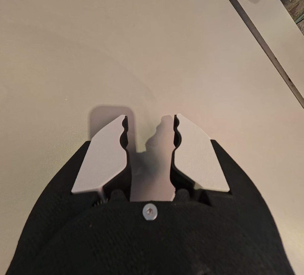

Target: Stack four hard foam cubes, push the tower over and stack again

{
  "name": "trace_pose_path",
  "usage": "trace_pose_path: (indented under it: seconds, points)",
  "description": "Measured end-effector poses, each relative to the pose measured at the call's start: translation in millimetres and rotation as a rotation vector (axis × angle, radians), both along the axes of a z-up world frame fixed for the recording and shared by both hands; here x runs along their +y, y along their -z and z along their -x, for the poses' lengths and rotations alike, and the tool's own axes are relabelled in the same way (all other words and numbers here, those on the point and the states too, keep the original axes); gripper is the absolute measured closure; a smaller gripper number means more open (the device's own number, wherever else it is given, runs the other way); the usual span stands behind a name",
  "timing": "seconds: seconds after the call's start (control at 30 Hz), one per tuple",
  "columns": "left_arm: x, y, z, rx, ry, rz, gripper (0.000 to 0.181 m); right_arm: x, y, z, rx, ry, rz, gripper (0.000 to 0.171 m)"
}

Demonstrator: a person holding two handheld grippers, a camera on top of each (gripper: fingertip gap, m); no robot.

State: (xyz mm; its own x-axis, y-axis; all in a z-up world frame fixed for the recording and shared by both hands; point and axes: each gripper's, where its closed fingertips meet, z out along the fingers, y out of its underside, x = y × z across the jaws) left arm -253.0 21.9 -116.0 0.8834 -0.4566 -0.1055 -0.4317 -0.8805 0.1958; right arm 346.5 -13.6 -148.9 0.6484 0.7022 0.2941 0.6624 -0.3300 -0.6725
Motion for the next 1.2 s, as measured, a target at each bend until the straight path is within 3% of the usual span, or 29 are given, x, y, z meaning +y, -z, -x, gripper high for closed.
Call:
trace_pose_path:
  seconds: [0.33, 0.57, 0.73, 0.9, 0.97, 1.07, 1.13, 1.2]
  points:
    - [5.7, -4.1, -8.4, -0.108, -0.031, -0.061, 0.121, -0.1, -0.1, 0.1, 0.000, 0.000, 0.001, 0.117]
    - [3.6, -34.4, -7.1, -0.170, -0.041, -0.177, 0.113, -0.2, -0.2, 0.2, -0.001, -0.001, -0.001, 0.117]
    - [6.5, -90.6, -14.4, -0.291, -0.013, -0.431, 0.115, 0.2, -0.4, -0.7, 0.001, 0.006, -0.004, 0.116]
    - [11.6, -200.1, -49.5, -0.533, 0.080, -0.966, 0.112, 2.2, -8.9, -3.2, 0.015, 0.029, -0.056, 0.113]
    - [-0.4, -248.2, -70.2, -0.603, 0.143, -1.202, 0.103, 1.8, -26.7, -7.3, 0.059, 0.074, -0.110, 0.112]
    - [-34.5, -307.0, -113.3, -0.768, 0.231, -1.523, 0.095, -9.4, -86.3, -3.5, 0.164, 0.151, -0.242, 0.103]
    - [-55.3, -321.5, -152.5, -0.894, 0.274, -1.612, 0.089, -22.5, -140.1, 12.2, 0.260, 0.155, -0.361, 0.101]
    - [-62.3, -312.5, -191.3, -0.885, 0.314, -1.577, 0.072, -34.7, -188.6, 31.8, 0.342, 0.141, -0.438, 0.090]
